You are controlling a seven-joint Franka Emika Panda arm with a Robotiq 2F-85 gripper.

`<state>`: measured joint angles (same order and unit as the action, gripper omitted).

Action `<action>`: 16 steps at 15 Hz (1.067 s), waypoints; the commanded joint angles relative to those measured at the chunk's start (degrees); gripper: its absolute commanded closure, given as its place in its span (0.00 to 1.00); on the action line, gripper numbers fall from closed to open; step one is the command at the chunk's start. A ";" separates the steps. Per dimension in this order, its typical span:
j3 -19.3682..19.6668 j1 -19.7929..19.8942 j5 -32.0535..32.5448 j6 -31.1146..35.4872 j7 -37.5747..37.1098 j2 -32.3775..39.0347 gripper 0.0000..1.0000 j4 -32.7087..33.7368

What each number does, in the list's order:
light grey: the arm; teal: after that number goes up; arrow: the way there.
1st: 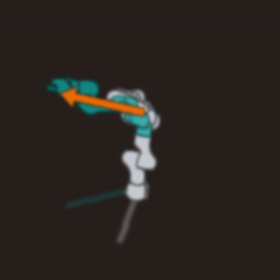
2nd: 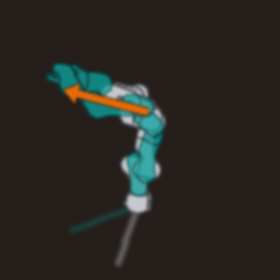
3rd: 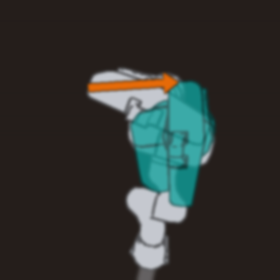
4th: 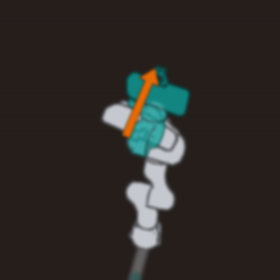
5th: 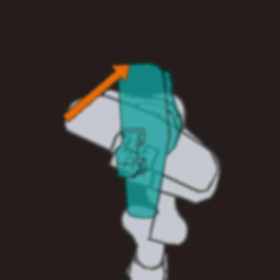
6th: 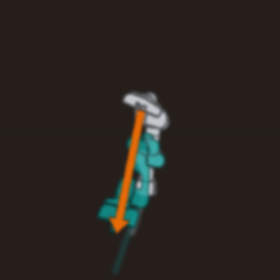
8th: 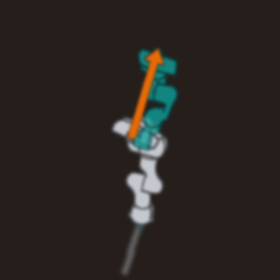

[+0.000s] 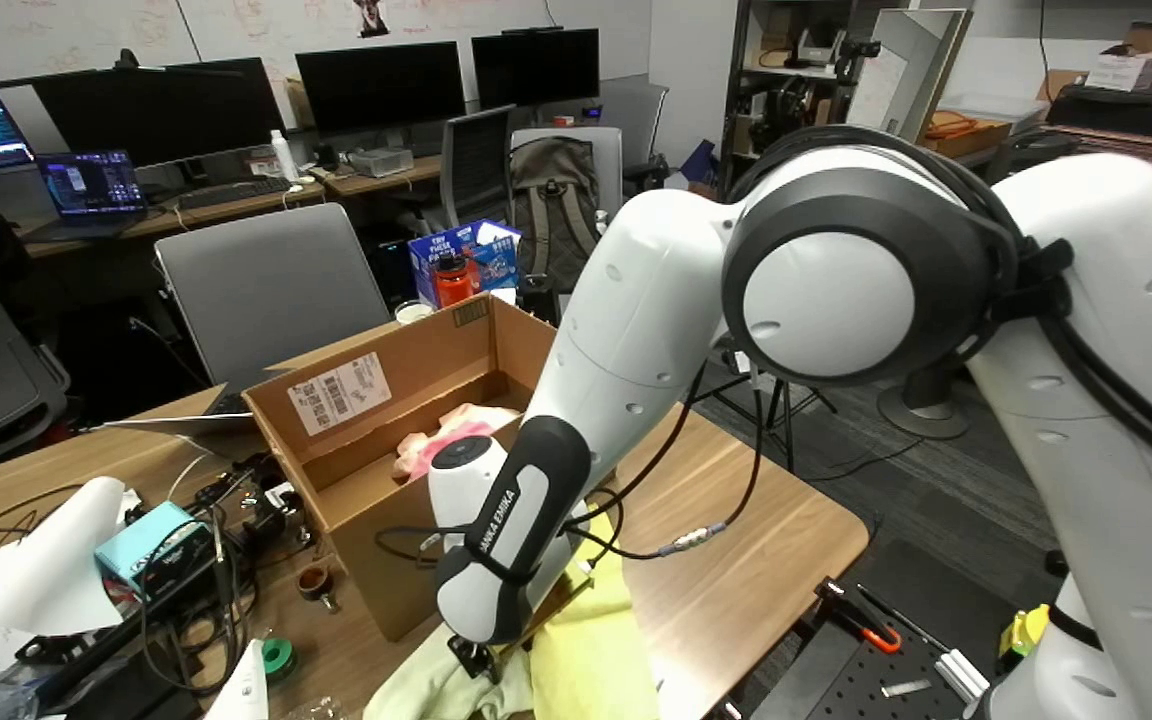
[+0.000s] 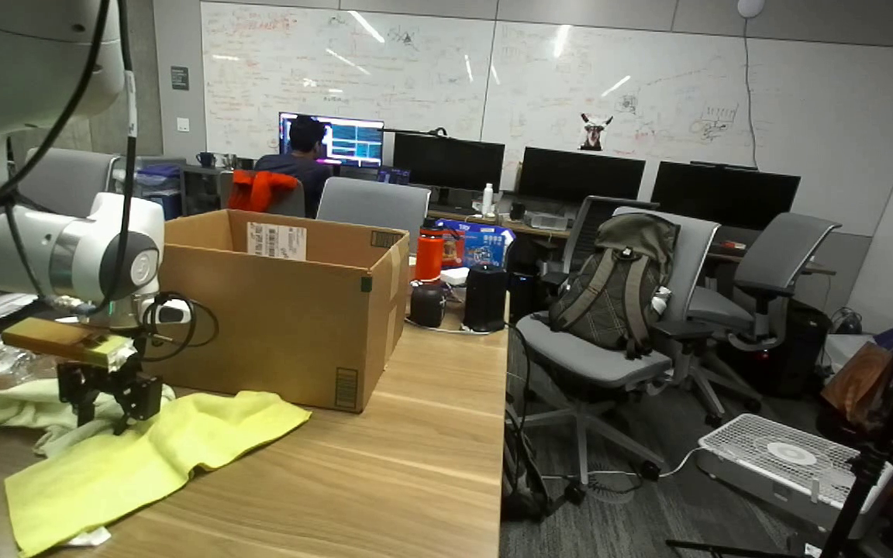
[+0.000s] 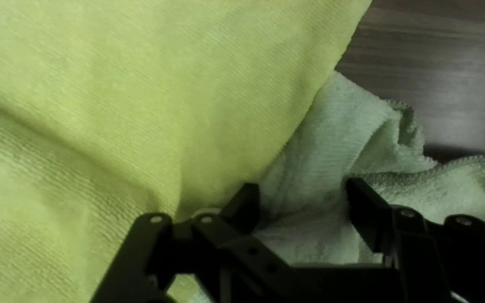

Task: Pick the cloths on the table and put them in the box

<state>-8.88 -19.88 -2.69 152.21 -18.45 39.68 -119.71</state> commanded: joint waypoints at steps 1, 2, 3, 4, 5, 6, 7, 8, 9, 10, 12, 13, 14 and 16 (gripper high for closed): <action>0.88 -1.13 -0.20 -0.16 -0.21 0.93 0.73 1.07; 0.88 -1.23 -0.16 -0.22 -0.24 0.81 0.79 1.08; 0.97 -1.47 -0.07 -0.18 -0.39 0.59 0.86 1.02; 0.96 -1.63 -0.09 -0.30 -0.53 0.21 0.95 0.88; 0.91 -1.72 -0.09 -0.39 -0.53 -0.06 0.99 0.80; 1.04 -2.01 0.02 -0.58 -0.82 -0.73 1.00 0.50; 1.39 -2.44 0.30 -0.66 -1.23 -1.37 0.97 0.23; 1.65 -2.72 0.40 -0.92 -1.66 -2.44 0.97 -0.20; 1.52 -2.67 0.13 -1.18 -1.82 -3.31 0.98 -0.51; 2.01 -3.15 0.37 -1.33 -2.61 -4.80 0.97 -1.15; 2.48 -3.57 0.42 -1.73 -3.82 -8.30 0.97 -2.40; 2.60 -3.69 0.47 -2.24 -4.32 -9.82 0.97 -2.77; 2.96 -4.08 0.84 -2.91 -5.17 -12.35 0.97 -3.46; 3.76 -4.86 2.09 -4.25 -7.23 -16.55 0.97 -4.26</action>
<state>-6.99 -22.73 -2.51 150.58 -22.00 31.49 -120.51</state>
